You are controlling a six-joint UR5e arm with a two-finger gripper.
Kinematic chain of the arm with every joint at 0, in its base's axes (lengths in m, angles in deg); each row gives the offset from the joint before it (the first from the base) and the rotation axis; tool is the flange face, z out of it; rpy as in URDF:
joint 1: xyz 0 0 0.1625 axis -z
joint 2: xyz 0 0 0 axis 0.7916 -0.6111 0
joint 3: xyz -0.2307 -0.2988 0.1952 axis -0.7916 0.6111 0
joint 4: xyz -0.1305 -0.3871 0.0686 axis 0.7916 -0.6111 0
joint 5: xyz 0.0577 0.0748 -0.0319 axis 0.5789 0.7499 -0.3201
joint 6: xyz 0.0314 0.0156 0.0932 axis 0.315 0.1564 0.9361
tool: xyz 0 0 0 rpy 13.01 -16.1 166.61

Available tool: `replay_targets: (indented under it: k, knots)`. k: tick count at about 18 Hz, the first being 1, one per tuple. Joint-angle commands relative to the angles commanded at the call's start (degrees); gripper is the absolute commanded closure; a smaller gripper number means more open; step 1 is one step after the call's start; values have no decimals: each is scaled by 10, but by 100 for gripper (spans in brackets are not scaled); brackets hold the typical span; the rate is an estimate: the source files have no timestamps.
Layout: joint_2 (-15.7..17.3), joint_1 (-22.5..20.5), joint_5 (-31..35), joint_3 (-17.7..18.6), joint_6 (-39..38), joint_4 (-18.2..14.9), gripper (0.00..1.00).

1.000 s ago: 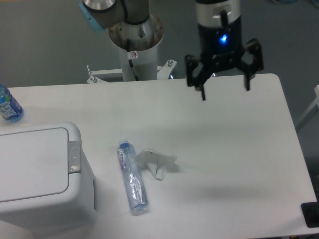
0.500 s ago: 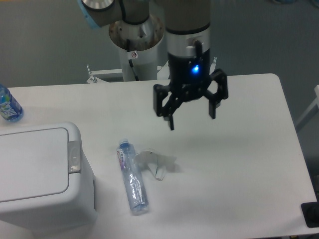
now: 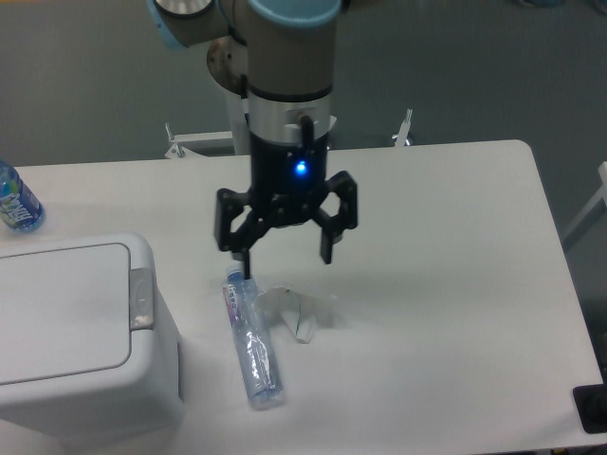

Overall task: Open the trash can
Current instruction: 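Lower the open gripper toward the trash can lid edge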

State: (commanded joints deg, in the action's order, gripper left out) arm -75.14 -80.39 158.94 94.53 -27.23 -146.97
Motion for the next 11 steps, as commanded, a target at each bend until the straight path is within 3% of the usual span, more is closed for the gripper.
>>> replay_targets:
  k: [11]
  knots:
    - [-21,39,-2,4,-1,12,0]
